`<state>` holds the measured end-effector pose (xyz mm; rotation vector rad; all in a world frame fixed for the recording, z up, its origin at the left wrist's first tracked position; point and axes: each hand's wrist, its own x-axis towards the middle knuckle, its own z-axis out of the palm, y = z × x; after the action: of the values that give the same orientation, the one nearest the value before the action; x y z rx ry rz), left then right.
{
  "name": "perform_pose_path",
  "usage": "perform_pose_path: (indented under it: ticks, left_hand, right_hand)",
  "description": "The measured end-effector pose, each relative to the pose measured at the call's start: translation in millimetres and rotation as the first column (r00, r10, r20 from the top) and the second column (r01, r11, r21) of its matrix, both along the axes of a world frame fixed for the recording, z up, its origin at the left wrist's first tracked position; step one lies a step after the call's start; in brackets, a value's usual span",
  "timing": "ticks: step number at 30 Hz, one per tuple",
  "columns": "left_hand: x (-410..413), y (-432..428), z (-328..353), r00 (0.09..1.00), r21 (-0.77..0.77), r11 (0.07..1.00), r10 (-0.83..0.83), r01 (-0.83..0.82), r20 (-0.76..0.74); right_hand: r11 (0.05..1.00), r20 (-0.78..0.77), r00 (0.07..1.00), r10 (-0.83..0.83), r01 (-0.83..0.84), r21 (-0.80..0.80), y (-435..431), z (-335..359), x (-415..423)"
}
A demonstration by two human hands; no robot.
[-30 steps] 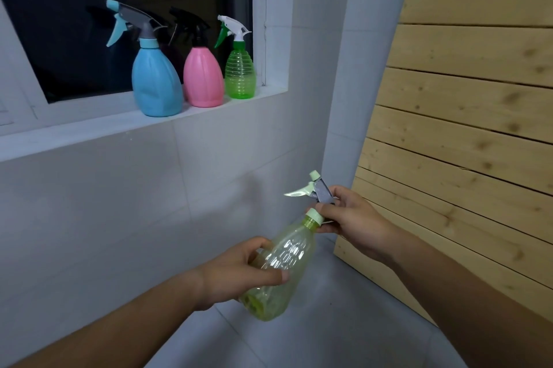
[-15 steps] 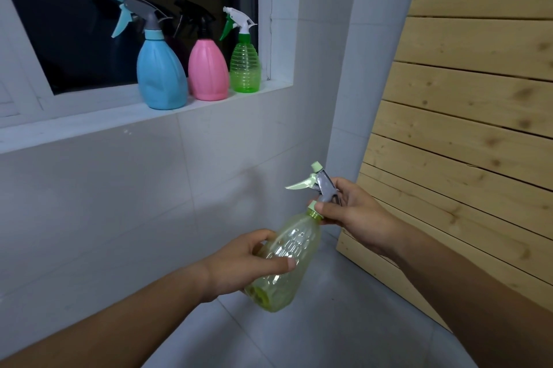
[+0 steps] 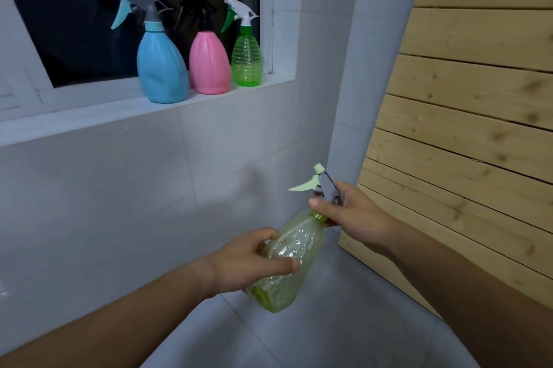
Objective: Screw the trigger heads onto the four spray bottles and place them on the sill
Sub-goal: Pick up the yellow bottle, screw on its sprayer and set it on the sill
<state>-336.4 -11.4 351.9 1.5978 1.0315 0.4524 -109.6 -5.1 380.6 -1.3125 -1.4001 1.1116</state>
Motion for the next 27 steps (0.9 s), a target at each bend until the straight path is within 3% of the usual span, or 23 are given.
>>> perform_pose_path:
  ticks: [3,7,12,18,24,27]
  left_hand:
    - [-0.4,-0.3,2.1,1.0,0.01,1.0,0.012,-0.012,-0.009]
    - [-0.7,-0.2,6.7,0.999,0.019,0.999,0.035,-0.035,0.018]
    - [1.7,-1.6,3.0,1.0,0.006,1.0,0.027,-0.027,-0.003]
    - [-0.1,0.3,4.9,0.999,0.034,0.999,0.041,-0.041,-0.014]
    - [0.7,0.4,2.6,0.999,0.034,0.999,0.035,-0.035,-0.016]
    - [1.0,2.3,3.0,0.999,0.052,0.998,0.038,-0.038,-0.002]
  right_hand:
    - [0.998,0.009,0.999,-0.053,0.053,0.015,-0.4,-0.3,-3.5]
    - [0.998,-0.177,0.983,0.051,-0.056,-0.026,0.4,6.2,3.7]
    - [0.999,-0.023,1.0,0.004,-0.003,0.038,-1.2,1.0,-3.3]
    - [0.998,-0.172,0.984,0.046,-0.054,-0.039,2.1,2.9,3.3]
    - [0.999,0.055,0.998,-0.011,0.009,0.041,1.0,0.3,-2.1]
    - [1.0,-0.076,0.997,0.004,-0.006,-0.016,1.5,3.8,1.2]
